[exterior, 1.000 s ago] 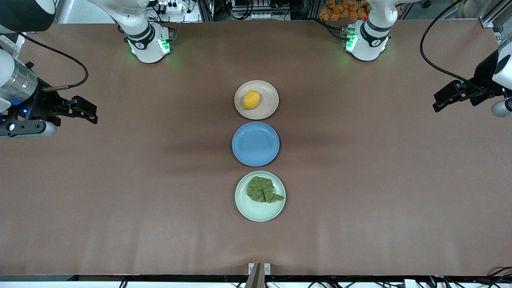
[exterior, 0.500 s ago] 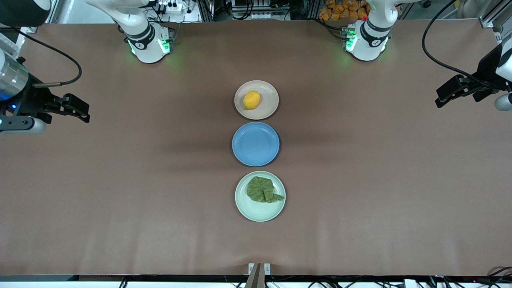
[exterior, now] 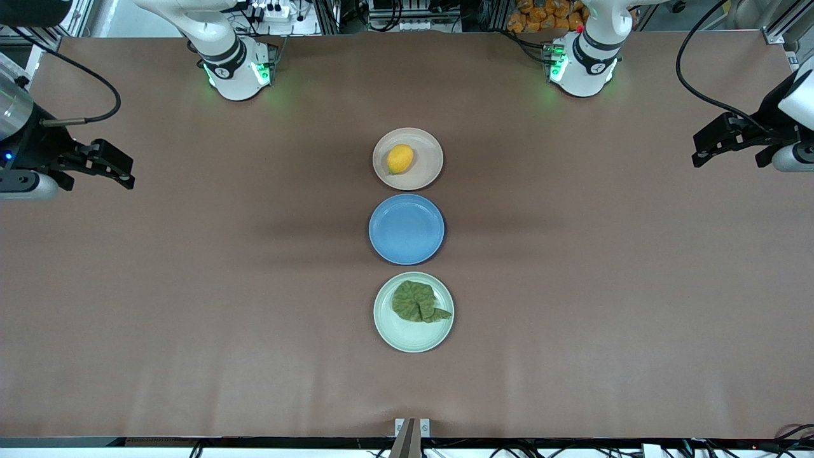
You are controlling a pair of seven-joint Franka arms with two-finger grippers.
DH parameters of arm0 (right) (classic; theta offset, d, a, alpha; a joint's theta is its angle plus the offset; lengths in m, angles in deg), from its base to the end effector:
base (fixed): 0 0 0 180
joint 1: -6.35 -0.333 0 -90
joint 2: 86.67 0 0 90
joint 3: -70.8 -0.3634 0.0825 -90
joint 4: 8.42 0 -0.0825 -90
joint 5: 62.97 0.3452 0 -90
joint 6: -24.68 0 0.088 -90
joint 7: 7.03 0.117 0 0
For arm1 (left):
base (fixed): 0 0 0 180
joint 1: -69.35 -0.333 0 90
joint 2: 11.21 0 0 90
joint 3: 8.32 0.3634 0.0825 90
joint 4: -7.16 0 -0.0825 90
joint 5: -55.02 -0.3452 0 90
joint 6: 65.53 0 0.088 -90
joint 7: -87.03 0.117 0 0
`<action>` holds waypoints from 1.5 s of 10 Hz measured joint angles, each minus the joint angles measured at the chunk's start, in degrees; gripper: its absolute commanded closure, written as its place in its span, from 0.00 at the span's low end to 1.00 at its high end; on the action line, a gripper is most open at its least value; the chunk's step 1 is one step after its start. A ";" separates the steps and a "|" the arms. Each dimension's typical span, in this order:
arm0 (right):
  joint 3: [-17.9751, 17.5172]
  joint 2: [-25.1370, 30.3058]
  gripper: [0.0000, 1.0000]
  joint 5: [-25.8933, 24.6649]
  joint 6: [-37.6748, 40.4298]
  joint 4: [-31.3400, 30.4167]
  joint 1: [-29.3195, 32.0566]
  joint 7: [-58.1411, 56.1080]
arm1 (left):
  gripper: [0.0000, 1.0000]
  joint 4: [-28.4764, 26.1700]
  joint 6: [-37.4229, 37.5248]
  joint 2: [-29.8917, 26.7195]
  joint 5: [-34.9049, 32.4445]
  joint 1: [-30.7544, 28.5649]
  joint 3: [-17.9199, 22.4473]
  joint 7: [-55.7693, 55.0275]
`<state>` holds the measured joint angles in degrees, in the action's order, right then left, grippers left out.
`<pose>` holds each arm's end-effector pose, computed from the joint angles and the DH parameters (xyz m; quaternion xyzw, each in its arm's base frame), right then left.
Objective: Place lemon and lettuce in plates
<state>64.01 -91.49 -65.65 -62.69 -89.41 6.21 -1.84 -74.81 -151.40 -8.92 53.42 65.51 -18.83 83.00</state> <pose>0.5391 0.0561 0.6815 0.9996 0.0135 0.0158 0.0168 0.5204 -0.0547 0.6953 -0.9996 0.0217 -0.0153 0.0089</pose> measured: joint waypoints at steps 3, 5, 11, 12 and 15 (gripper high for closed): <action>0.90 1.07 0.00 0.00 -0.29 -1.14 -0.12 -1.16 | 0.00 -0.23 -0.24 0.03 0.00 0.00 0.00 0.29; 1.94 1.24 0.00 0.00 -0.44 -1.25 -0.21 -1.98 | 0.00 -0.23 -0.32 0.13 0.00 0.00 0.00 0.29; 2.03 1.43 0.00 0.00 -0.64 -1.26 -0.60 -2.12 | 0.00 -0.23 -0.38 0.53 0.00 -0.01 0.00 0.30; 2.03 1.43 0.00 0.00 -0.66 -1.27 -0.62 -2.12 | 0.00 -0.23 -0.38 0.66 0.00 -0.01 0.00 0.29; 2.03 1.43 0.00 0.03 -0.67 -1.35 -0.77 -2.12 | 0.00 -0.23 -0.41 0.93 0.00 -0.01 0.00 0.29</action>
